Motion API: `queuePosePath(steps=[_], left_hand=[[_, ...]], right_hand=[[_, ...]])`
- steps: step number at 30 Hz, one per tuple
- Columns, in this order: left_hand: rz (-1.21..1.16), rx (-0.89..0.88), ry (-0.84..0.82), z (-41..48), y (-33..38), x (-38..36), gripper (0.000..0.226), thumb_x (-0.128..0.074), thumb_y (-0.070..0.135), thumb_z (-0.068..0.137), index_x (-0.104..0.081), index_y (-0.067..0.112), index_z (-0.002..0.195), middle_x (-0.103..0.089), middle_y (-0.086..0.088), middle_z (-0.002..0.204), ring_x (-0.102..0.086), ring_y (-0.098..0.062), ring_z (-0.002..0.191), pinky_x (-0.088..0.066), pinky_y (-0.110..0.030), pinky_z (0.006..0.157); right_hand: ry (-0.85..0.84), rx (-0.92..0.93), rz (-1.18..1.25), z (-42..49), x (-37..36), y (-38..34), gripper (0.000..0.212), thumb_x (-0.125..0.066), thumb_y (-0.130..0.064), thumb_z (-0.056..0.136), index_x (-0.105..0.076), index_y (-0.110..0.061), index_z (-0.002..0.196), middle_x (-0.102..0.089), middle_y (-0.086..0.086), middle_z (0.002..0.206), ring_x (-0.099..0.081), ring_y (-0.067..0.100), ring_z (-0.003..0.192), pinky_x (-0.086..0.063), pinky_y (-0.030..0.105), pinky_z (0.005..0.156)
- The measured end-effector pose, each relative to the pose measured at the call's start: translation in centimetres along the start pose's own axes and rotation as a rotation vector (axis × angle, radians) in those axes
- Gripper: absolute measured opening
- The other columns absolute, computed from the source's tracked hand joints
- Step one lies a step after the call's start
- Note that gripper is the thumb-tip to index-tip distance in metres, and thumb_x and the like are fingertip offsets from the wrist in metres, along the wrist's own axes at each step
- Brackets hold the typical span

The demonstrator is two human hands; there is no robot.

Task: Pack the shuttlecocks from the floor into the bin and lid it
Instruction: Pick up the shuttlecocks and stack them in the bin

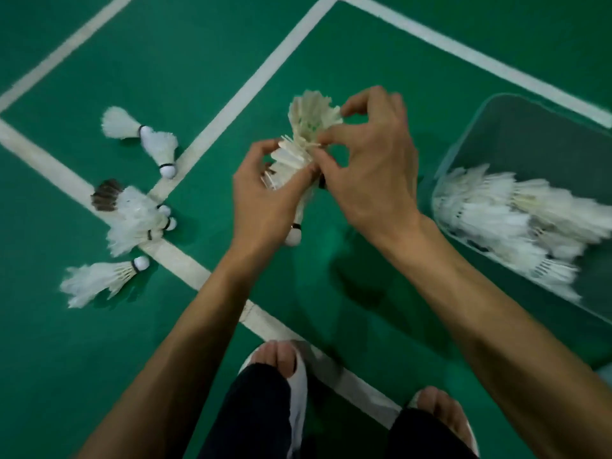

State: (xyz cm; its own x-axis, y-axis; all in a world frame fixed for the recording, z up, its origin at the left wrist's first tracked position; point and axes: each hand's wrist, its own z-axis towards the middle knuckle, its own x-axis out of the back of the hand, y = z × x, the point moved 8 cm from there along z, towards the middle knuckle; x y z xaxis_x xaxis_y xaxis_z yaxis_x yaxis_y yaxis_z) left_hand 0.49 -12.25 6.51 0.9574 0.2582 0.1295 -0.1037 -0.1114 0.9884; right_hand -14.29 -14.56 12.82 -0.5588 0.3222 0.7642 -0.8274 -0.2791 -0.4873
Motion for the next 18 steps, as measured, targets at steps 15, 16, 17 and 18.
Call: queuePosePath(steps=[15,16,17,18], left_hand=[[0.457,-0.305,-0.568,-4.7,8.5,-25.6,0.039,-0.077,0.042,0.072,-0.059,0.023,0.101,-0.065,0.011,0.096,-0.066,-0.015,0.087,-0.056,-0.038,0.078],[0.495,-0.293,-0.580,-4.9,7.8,-26.5,0.031,-0.077,0.040,0.073,-0.062,0.022,0.094,-0.067,0.011,0.088,-0.066,-0.014,0.078,-0.055,-0.034,0.070],[0.516,-0.260,-0.600,-5.2,7.1,-27.4,0.021,-0.077,0.036,0.074,-0.066,0.022,0.086,-0.068,0.010,0.080,-0.065,-0.011,0.069,-0.052,-0.030,0.063],[0.534,-0.214,-0.618,-5.5,6.3,-28.0,0.013,-0.077,0.032,0.076,-0.068,0.024,0.079,-0.069,0.010,0.072,-0.063,-0.008,0.062,-0.048,-0.026,0.057]], right_hand=[[-0.006,-0.968,-0.016,-11.6,20.6,26.4,0.021,-0.073,-0.020,0.088,-0.073,-0.001,0.078,-0.065,0.007,0.066,-0.054,0.014,0.057,-0.042,0.027,0.059],[-0.067,-0.997,-0.030,-12.5,20.1,27.2,0.023,-0.072,-0.018,0.087,-0.072,0.002,0.079,-0.062,0.008,0.063,-0.052,0.016,0.056,-0.040,0.027,0.057],[-0.115,-1.022,-0.050,-13.2,19.8,27.9,0.023,-0.071,-0.017,0.087,-0.070,0.005,0.079,-0.058,0.009,0.062,-0.051,0.018,0.056,-0.038,0.028,0.056],[-0.153,-1.040,-0.073,-13.7,19.5,28.5,0.023,-0.069,-0.014,0.085,-0.069,0.007,0.079,-0.057,0.010,0.061,-0.052,0.020,0.057,-0.038,0.028,0.056]])
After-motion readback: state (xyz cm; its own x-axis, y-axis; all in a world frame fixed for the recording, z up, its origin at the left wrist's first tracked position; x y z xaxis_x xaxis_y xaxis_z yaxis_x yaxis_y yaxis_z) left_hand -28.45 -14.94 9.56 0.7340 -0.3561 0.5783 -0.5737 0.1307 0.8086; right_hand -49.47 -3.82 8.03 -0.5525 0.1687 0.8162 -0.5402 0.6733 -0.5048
